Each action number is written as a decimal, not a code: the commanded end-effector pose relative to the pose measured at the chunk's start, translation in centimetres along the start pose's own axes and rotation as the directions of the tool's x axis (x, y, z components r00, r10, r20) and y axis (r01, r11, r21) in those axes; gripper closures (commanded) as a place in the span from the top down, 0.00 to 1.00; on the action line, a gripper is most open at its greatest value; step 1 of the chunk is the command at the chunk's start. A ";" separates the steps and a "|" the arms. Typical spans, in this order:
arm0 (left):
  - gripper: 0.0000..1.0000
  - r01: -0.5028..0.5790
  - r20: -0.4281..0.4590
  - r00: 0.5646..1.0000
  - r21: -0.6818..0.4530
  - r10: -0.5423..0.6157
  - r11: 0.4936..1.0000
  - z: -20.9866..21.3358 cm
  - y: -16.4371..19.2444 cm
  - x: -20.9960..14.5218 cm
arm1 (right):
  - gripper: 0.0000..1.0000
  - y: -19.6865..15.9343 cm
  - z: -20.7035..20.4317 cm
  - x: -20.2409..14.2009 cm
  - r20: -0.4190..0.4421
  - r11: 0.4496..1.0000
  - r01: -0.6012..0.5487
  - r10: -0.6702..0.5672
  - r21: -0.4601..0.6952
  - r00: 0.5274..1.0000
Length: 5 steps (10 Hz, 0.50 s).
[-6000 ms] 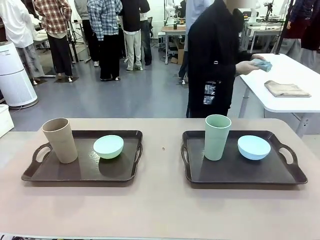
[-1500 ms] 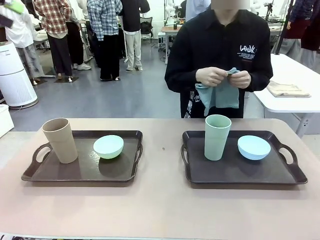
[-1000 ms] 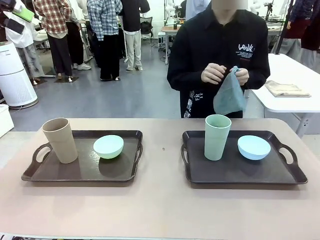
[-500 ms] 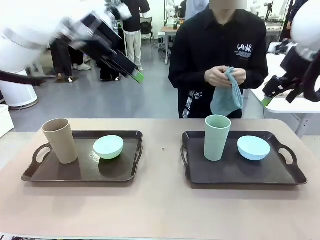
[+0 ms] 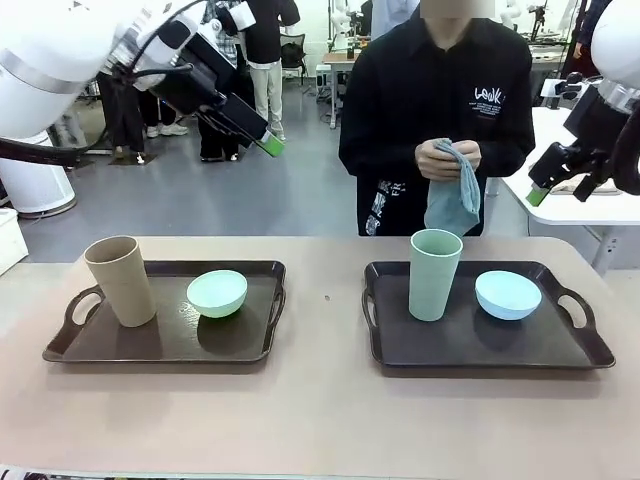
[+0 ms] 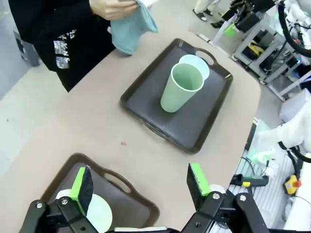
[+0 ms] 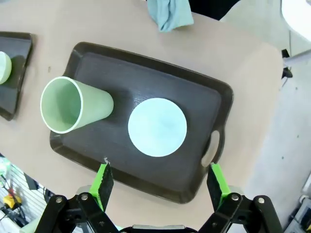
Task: Set up a tray with a mat and arrange the tableware.
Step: Pick up the Picnic Bowl and Reusable plastic cup from the Handle tray in front of the human's position and hold them in the air.
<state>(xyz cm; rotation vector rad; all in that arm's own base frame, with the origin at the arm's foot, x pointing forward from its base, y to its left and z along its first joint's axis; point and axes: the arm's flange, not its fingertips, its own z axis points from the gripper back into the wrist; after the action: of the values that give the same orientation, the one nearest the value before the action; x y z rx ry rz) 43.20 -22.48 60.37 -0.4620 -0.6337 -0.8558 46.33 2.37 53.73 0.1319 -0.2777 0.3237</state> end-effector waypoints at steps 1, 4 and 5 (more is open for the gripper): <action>1.00 0.154 0.055 0.988 -0.216 -0.146 0.964 -2.6 0.6 0.2 | 1.00 0.1 -1.8 2.1 -0.040 0.995 0.080 -0.083 -0.066 0.996; 1.00 0.414 0.065 0.901 -0.427 -0.430 0.804 -12.3 -1.9 -1.8 | 1.00 0.0 -8.7 3.1 -0.181 0.982 0.165 -0.181 -0.096 0.967; 1.00 0.524 0.031 0.817 -0.459 -0.576 0.718 -16.2 -3.2 -2.7 | 1.00 -0.5 -10.5 2.5 -0.238 0.971 0.191 -0.222 -0.145 0.946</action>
<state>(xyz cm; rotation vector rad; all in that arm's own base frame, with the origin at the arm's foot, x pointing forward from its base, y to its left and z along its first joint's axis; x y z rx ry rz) 42.96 -31.64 48.76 -0.7166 -0.4936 -1.4449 50.51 4.42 44.73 0.0527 -0.0892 0.1608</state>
